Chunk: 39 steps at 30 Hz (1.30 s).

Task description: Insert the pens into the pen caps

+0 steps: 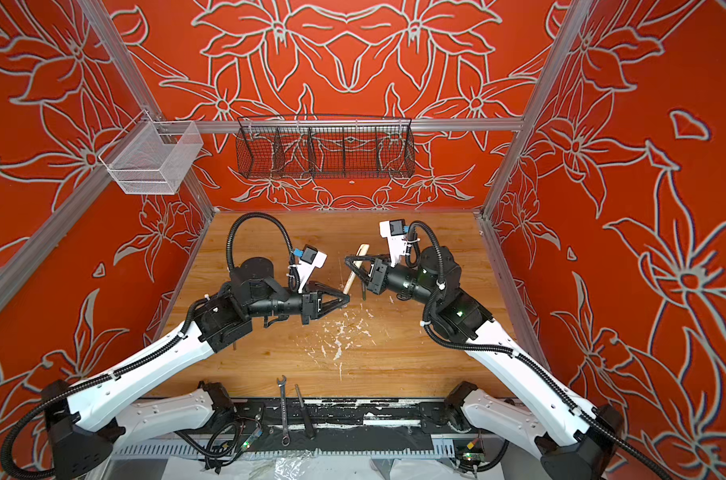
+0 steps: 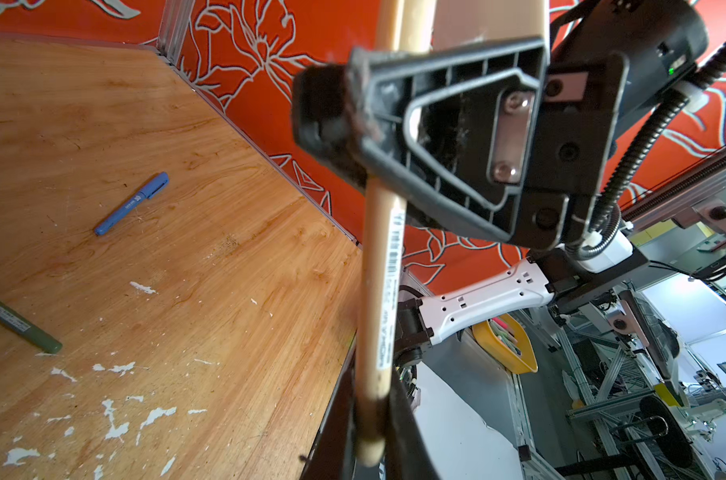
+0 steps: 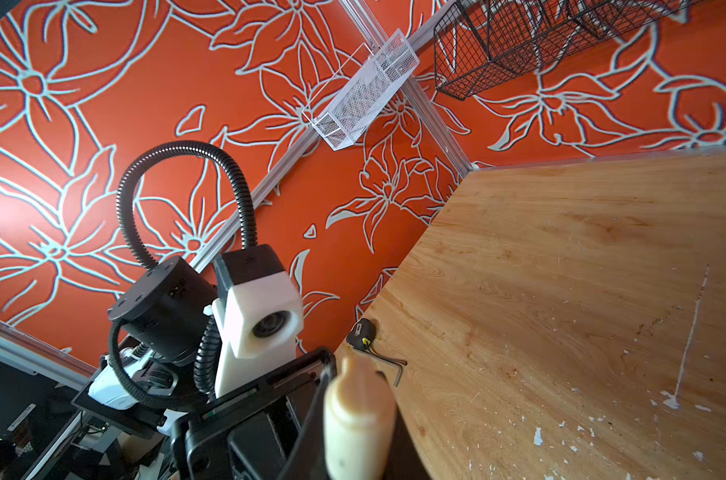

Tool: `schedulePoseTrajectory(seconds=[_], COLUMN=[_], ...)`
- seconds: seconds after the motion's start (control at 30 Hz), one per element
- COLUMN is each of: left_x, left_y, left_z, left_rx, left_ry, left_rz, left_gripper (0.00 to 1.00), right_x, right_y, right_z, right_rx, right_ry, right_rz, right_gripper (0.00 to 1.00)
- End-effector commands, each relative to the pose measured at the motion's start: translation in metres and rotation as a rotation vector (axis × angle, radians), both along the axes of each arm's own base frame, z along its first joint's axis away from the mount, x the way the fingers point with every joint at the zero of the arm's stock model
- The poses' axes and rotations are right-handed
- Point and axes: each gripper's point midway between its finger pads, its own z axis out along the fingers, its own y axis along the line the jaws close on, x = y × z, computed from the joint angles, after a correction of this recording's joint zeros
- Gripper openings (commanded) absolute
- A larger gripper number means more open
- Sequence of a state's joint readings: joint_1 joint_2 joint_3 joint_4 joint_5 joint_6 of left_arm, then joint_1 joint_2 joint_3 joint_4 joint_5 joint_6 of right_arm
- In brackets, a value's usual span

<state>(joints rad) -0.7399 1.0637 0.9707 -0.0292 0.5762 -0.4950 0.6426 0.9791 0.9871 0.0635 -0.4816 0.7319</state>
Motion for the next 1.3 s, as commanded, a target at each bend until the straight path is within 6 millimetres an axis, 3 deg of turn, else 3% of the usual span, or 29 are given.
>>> schedulePoseTrajectory(seconds=[0.0, 0.03, 0.07, 0.13, 0.17, 0.23, 0.33, 0.57, 0.77, 0.83, 1.0, 1.27], left_x=[0.005, 0.007, 0.008, 0.01, 0.009, 0.009, 0.004, 0.0, -0.004, -0.01, -0.015, -0.014], left_y=[0.004, 0.005, 0.007, 0.01, 0.011, 0.013, 0.013, 0.011, 0.011, 0.017, 0.019, 0.018], left_z=[0.017, 0.015, 0.014, 0.012, 0.012, 0.009, 0.004, -0.012, -0.017, -0.005, -0.001, -0.008], left_rx=[-0.033, -0.027, -0.025, -0.017, -0.017, -0.009, -0.001, 0.012, 0.002, -0.023, -0.032, -0.02], left_ry=[-0.01, -0.011, -0.013, -0.025, -0.03, -0.033, -0.039, -0.015, -0.021, -0.051, -0.07, -0.064], left_rz=[0.045, 0.057, 0.071, 0.089, 0.093, 0.101, 0.081, 0.047, 0.032, 0.032, 0.021, 0.021], left_gripper=[0.0, 0.0, 0.0, 0.0, 0.0, 0.0, 0.0, 0.0, 0.0, 0.0, 0.0, 0.0], right_x=[-0.003, -0.004, -0.004, -0.007, -0.008, -0.01, -0.012, -0.009, 0.005, 0.009, 0.016, 0.012], right_y=[-0.007, -0.008, -0.01, -0.016, -0.02, -0.031, -0.044, -0.035, -0.026, -0.024, -0.021, -0.007], right_z=[0.004, 0.003, 0.002, 0.002, 0.002, 0.004, 0.009, 0.025, 0.025, 0.023, 0.018, 0.022], right_rx=[-0.013, -0.019, -0.025, -0.036, -0.046, -0.067, -0.086, -0.05, -0.061, -0.06, -0.06, 0.011], right_ry=[-0.051, -0.052, -0.05, -0.049, -0.054, -0.067, -0.082, -0.095, -0.067, -0.06, -0.027, -0.031], right_rz=[-0.016, -0.022, -0.027, -0.049, -0.064, -0.106, -0.145, -0.091, -0.08, -0.078, -0.074, 0.017], right_gripper=[0.0, 0.02, 0.12, 0.43, 0.51, 0.62, 0.69, 0.73, 0.73, 0.73, 0.73, 0.63])
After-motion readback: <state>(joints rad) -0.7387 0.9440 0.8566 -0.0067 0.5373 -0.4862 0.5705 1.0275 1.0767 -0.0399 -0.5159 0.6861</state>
